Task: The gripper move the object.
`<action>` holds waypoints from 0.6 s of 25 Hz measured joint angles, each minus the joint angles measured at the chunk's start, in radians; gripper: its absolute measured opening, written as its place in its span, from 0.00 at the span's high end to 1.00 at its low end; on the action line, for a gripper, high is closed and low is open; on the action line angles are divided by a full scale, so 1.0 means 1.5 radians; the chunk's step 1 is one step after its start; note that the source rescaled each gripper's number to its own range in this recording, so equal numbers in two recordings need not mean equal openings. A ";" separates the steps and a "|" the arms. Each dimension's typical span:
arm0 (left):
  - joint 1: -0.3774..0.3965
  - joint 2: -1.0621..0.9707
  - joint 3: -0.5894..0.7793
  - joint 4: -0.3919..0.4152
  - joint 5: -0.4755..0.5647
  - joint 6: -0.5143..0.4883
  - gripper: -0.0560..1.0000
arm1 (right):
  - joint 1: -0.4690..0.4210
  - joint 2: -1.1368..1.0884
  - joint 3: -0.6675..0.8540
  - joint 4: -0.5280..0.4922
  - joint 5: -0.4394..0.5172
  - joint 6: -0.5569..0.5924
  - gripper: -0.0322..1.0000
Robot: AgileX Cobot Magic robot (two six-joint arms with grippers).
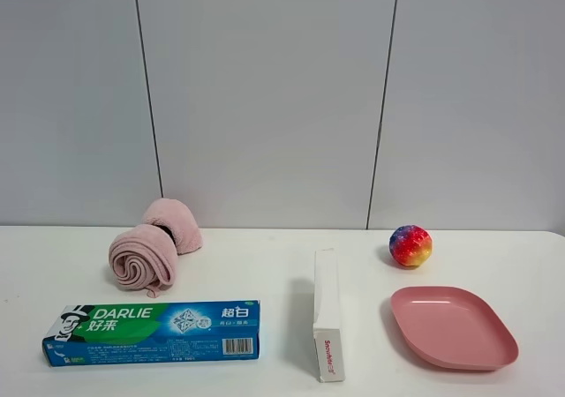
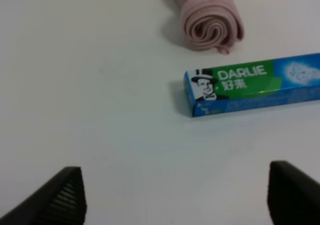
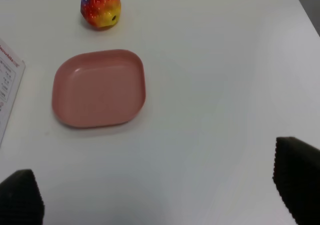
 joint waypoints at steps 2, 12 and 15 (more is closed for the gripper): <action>0.004 0.000 0.001 0.006 -0.004 -0.004 0.32 | 0.000 0.000 0.000 0.000 0.000 0.000 0.00; 0.004 0.000 0.001 0.011 -0.006 -0.008 0.32 | 0.000 0.000 0.000 0.000 0.000 0.000 0.00; 0.004 0.000 0.001 0.011 -0.006 -0.008 0.32 | 0.000 0.000 0.000 0.000 0.000 0.000 0.00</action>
